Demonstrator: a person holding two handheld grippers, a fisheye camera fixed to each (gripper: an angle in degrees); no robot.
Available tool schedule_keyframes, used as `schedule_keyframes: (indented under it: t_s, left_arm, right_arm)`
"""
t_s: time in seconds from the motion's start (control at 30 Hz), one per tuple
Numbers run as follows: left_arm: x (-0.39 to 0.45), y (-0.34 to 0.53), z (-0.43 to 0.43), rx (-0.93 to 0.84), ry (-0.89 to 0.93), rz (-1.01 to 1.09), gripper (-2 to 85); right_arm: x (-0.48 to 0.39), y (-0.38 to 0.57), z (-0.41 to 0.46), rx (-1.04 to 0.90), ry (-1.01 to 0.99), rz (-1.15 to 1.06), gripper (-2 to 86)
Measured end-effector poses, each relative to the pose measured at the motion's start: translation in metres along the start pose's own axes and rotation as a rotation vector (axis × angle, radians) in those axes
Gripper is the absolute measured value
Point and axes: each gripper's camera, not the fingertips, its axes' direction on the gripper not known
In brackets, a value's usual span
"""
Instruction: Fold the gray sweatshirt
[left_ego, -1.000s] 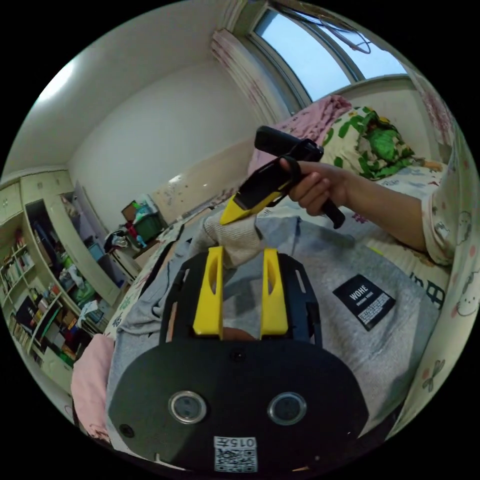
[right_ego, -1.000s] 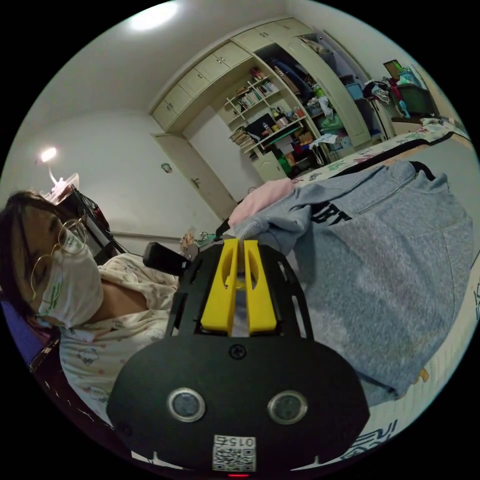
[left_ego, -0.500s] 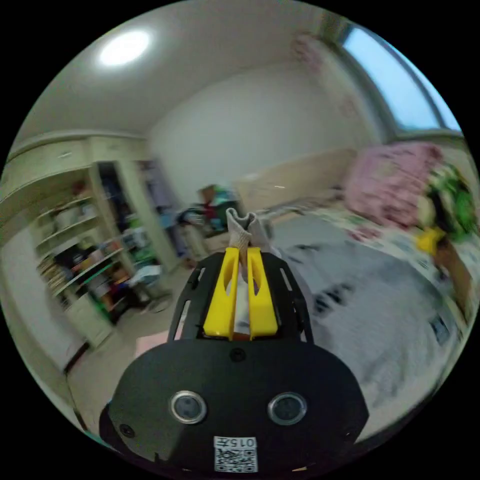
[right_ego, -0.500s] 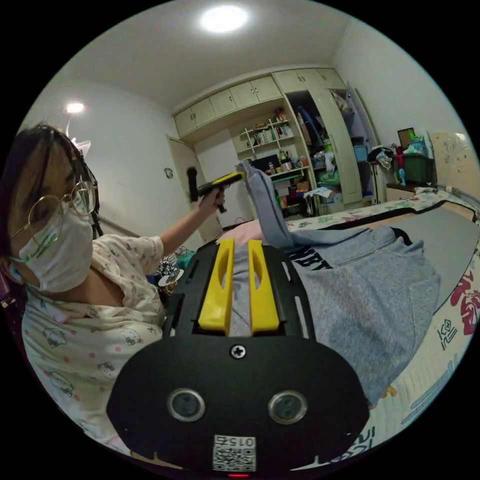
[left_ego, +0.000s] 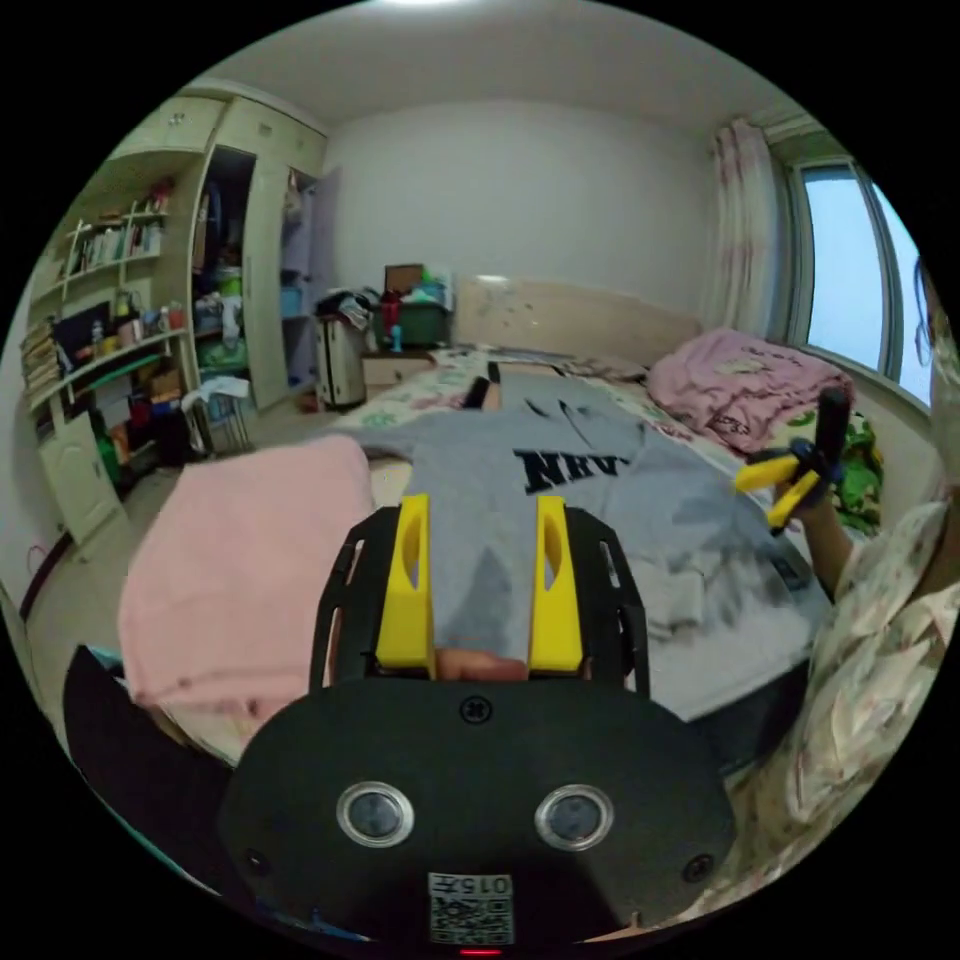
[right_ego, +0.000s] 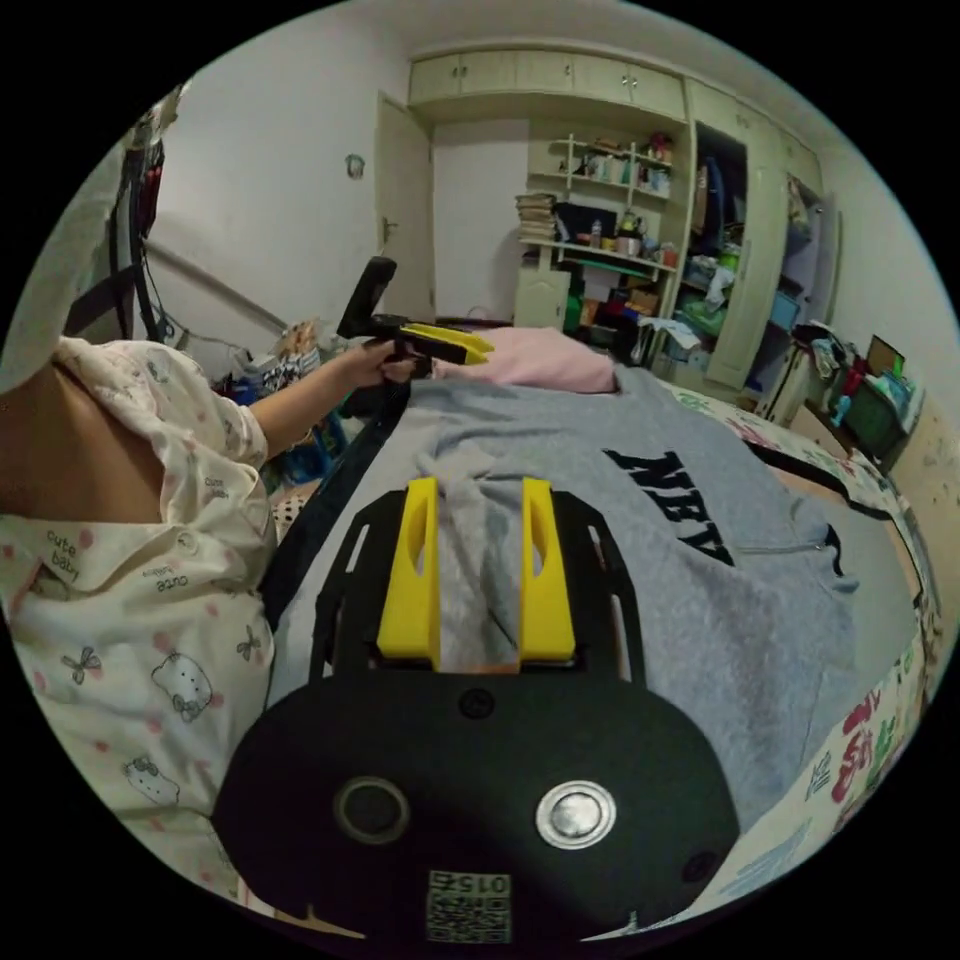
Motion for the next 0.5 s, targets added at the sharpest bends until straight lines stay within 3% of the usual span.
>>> schedule_keyframes:
  t_s: [0.1, 0.23, 0.3, 0.4, 0.5]
  left_arm:
    - [0.029, 0.051, -0.012, -0.007, -0.035, 0.006, 13.9]
    - [0.061, 0.087, -0.012, -0.079, -0.161, 0.046, 13.8]
    - [0.073, 0.104, 0.006, -0.165, -0.183, 0.078, 13.6]
    - [0.075, 0.121, 0.013, -0.107, -0.12, 0.01, 12.3]
    - [0.08, 0.133, 0.02, -0.068, -0.1, -0.036, 12.1]
  right_arm:
    - [-0.005, -0.031, 0.063, -0.132, -0.002, -0.067, 12.5]
    - [0.004, -0.05, 0.157, -0.466, -0.136, -0.119, 9.0]
    - [0.017, -0.053, 0.168, -0.446, -0.107, -0.063, 5.4]
    - [0.048, -0.052, 0.166, -0.393, -0.149, 0.061, 3.4]
    - [0.094, -0.03, 0.11, -0.212, -0.072, 0.253, 2.2]
